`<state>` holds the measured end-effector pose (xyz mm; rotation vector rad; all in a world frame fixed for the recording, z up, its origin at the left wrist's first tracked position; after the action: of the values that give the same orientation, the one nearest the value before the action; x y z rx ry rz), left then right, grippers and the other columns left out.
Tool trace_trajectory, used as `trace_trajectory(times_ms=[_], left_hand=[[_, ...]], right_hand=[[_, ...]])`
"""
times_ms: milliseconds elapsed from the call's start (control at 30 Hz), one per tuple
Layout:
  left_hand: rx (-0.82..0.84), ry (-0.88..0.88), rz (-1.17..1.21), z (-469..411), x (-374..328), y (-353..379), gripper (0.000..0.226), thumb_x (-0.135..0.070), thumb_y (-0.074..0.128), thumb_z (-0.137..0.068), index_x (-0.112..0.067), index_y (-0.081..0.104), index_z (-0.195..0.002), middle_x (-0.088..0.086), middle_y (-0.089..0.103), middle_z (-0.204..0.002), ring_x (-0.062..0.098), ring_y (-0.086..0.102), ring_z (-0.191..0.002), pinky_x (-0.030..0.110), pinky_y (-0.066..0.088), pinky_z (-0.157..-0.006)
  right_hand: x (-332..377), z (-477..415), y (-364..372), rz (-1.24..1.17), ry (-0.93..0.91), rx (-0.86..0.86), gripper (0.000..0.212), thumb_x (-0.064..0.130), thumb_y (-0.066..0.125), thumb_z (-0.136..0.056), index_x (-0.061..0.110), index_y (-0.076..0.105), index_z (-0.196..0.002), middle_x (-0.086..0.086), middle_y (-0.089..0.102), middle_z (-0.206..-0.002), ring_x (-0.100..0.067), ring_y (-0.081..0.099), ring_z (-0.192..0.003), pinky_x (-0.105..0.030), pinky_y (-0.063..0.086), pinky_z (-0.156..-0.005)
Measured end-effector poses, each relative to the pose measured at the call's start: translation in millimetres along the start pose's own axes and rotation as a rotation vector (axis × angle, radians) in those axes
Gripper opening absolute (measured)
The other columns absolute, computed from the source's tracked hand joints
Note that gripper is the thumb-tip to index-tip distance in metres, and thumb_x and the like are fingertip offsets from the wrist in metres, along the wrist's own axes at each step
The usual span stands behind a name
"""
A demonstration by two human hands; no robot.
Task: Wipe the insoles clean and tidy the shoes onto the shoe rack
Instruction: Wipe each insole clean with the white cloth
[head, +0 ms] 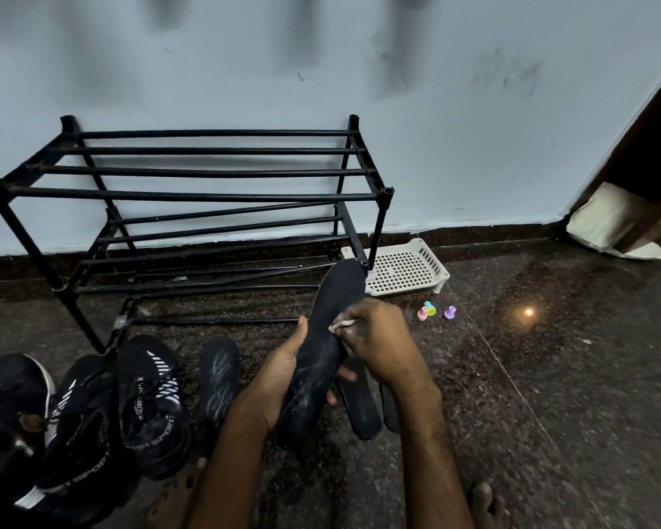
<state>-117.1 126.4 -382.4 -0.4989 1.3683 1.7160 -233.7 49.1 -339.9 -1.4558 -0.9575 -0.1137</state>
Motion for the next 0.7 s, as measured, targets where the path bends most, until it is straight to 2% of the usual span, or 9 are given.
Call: trace_trajectory(times_ms=[100,133,233,267,433,500,600,633,700], left_hand=[[0.025,0.019,-0.027,3,-8,3,0.073,-0.056,0.027,-0.098,0.004,0.055,-0.129,0.03,0.067,-0.09,0.031,0.069,-0.061,0.034,0.054,-0.044],[0.028,0.029,-0.033,4,-10,4,0.073,-0.056,0.027,-0.098,0.003,0.055,-0.131,0.03,0.067,-0.093,0.031,0.069,-0.064,0.034,0.055,-0.044],[0.007,0.032,-0.03,6,-12,1,0.073,-0.057,0.027,-0.097,0.002,0.058,-0.126,0.03,0.068,-0.088,0.03,0.068,-0.06,0.032,0.054,-0.043],[0.001,0.023,-0.025,8,-12,1,0.073,-0.058,0.028,-0.097,0.002,0.061,-0.123,0.031,0.067,-0.087,0.03,0.068,-0.059,0.032,0.054,-0.042],[0.027,-0.047,-0.127,15,-13,-1,0.072,-0.059,0.031,-0.099,-0.001,0.067,-0.121,0.034,0.066,-0.09,0.032,0.064,-0.055,0.032,0.054,-0.045],[0.027,-0.052,-0.137,17,-14,0,0.071,-0.059,0.031,-0.099,-0.002,0.066,-0.122,0.034,0.066,-0.09,0.032,0.064,-0.057,0.032,0.054,-0.046],[0.008,-0.055,-0.126,17,-12,-1,0.07,-0.057,0.032,-0.099,-0.001,0.063,-0.126,0.031,0.067,-0.089,0.031,0.066,-0.058,0.032,0.053,-0.045],[0.005,-0.06,-0.123,17,-12,-1,0.07,-0.057,0.031,-0.099,0.0,0.062,-0.126,0.031,0.068,-0.088,0.031,0.065,-0.055,0.032,0.053,-0.045],[0.014,-0.068,-0.12,18,-11,-3,0.072,-0.058,0.032,-0.098,0.001,0.062,-0.125,0.032,0.067,-0.086,0.031,0.062,-0.049,0.032,0.053,-0.045]], right_hand=[[-9,-6,-14,0.04,0.076,-0.27,0.011,0.012,0.073,-0.082,0.016,0.076,-0.092,-0.001,0.067,-0.093,-0.018,0.063,-0.085,-0.031,0.051,-0.08],[-9,-7,-15,0.036,0.069,-0.256,0.012,0.011,0.074,-0.081,0.015,0.076,-0.092,-0.001,0.067,-0.093,-0.018,0.064,-0.085,-0.031,0.051,-0.081],[5,-2,-9,0.007,-0.051,0.014,0.011,0.011,0.077,-0.079,0.018,0.077,-0.087,0.001,0.069,-0.091,-0.013,0.064,-0.084,-0.027,0.05,-0.081],[9,-2,-8,0.001,-0.079,0.046,0.012,0.01,0.077,-0.08,0.019,0.078,-0.088,0.002,0.069,-0.092,-0.012,0.063,-0.084,-0.025,0.05,-0.081],[14,-18,-16,0.036,-0.062,-0.289,0.014,0.009,0.073,-0.085,0.013,0.075,-0.098,0.002,0.065,-0.098,-0.005,0.055,-0.086,-0.016,0.042,-0.084],[19,-18,-15,0.027,-0.1,-0.229,0.015,0.007,0.073,-0.084,0.013,0.075,-0.097,0.003,0.065,-0.098,-0.005,0.056,-0.086,-0.016,0.044,-0.084],[31,-10,-7,-0.005,-0.176,0.054,0.013,0.008,0.075,-0.082,0.015,0.077,-0.093,0.002,0.066,-0.096,-0.008,0.061,-0.085,-0.02,0.049,-0.082],[30,-10,-7,0.013,-0.171,0.082,0.013,0.009,0.075,-0.083,0.015,0.077,-0.094,0.002,0.066,-0.096,-0.008,0.06,-0.084,-0.02,0.049,-0.081],[23,-19,-15,0.059,-0.129,-0.028,0.014,0.011,0.074,-0.084,0.015,0.077,-0.097,0.001,0.066,-0.098,-0.01,0.06,-0.087,-0.022,0.048,-0.086]])
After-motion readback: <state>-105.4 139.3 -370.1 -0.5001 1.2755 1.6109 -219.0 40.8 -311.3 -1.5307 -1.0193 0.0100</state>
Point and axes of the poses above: each hand's wrist, its own z-axis away from the middle knuckle, its own y-axis out of the palm, x = y × z, the point moved 3 cm from there along -z, towards the middle knuckle
